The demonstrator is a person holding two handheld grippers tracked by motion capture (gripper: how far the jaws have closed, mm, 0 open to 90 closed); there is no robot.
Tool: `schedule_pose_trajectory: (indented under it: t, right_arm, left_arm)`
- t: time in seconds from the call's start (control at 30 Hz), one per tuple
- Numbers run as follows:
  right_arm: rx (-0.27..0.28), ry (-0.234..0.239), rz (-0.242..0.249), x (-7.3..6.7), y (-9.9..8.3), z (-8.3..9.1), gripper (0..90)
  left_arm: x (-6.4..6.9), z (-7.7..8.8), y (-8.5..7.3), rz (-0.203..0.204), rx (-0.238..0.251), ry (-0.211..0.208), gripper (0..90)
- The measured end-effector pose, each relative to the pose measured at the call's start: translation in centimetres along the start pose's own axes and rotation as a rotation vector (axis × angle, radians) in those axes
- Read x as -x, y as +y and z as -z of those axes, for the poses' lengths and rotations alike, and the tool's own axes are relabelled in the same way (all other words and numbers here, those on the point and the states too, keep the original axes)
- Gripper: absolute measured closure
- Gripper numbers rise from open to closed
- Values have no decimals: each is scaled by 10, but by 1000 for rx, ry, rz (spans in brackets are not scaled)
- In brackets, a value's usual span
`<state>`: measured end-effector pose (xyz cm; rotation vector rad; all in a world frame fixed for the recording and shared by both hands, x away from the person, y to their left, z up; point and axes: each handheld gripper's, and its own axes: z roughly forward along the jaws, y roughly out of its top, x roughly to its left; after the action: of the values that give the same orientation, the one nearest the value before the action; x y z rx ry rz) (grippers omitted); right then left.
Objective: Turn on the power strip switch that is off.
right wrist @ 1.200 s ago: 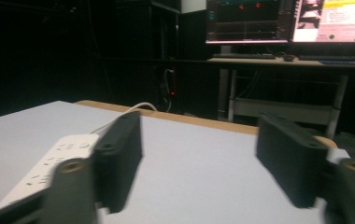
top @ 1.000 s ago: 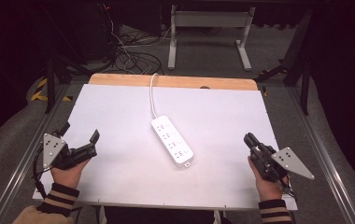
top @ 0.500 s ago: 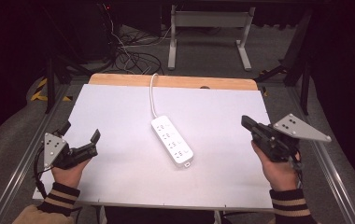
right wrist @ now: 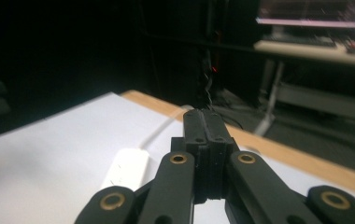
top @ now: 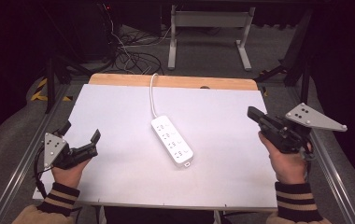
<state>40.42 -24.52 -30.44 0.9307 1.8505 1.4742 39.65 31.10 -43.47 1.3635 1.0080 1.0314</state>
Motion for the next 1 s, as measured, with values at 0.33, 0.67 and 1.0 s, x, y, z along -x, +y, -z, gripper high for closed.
schedule_pose_trajectory:
  t: [0.33, 0.67, 1.0]
  right_arm:
    - [-57, -49, 85, 4, -6, 1, 900]
    - [-85, -94, 81, 38, -6, 28, 900]
    - [-82, -86, 165, 38, 5, 35, 900]
  left_arm:
    - [2, -1, 0, -9, -3, -1, 0]
    - [1, 1, 0, -7, 3, -3, 0]
    - [4, 0, 0, -15, -1, -3, 0]
